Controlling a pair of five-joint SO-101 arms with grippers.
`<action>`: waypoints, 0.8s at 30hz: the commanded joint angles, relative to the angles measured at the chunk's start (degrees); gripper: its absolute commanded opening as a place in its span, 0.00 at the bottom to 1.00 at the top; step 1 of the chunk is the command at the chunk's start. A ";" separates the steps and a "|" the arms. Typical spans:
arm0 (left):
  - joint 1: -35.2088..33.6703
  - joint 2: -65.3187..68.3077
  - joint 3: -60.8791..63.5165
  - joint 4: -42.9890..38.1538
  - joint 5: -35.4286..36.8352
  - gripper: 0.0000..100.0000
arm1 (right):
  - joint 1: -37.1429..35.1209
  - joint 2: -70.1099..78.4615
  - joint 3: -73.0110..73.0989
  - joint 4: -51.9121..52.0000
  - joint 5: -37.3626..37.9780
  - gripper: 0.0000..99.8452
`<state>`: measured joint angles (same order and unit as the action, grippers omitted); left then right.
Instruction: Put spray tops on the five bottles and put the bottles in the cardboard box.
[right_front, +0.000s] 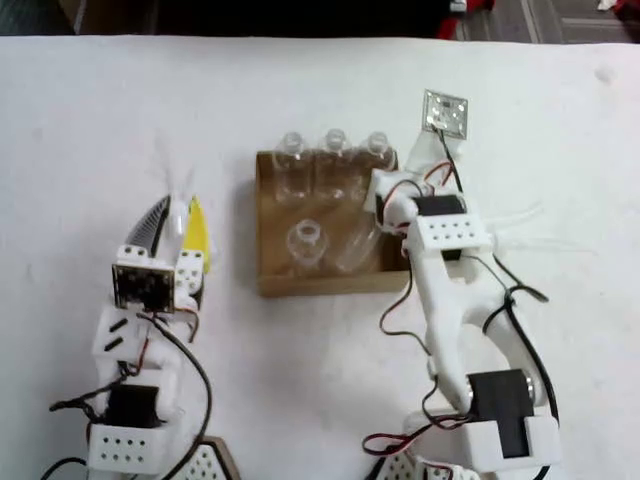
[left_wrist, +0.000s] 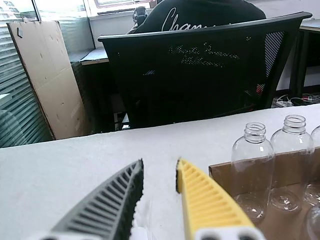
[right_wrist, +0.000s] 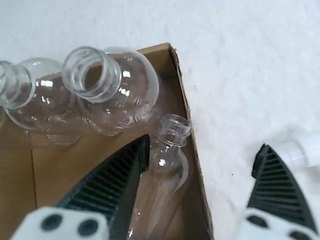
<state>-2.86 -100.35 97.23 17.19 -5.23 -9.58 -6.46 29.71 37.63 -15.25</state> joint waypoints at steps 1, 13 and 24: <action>0.57 -0.57 -0.09 -0.18 0.18 0.10 | 0.48 -0.22 -2.29 -1.01 0.26 0.30; 0.66 -0.57 -0.09 -0.18 0.18 0.10 | 0.48 0.31 -2.02 -2.33 0.26 0.21; 0.66 -0.57 -0.09 -0.18 0.18 0.10 | 0.48 -2.15 -0.62 0.40 0.26 0.21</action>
<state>-2.86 -100.35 97.23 17.19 -5.23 -9.58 -5.76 29.71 36.48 -15.25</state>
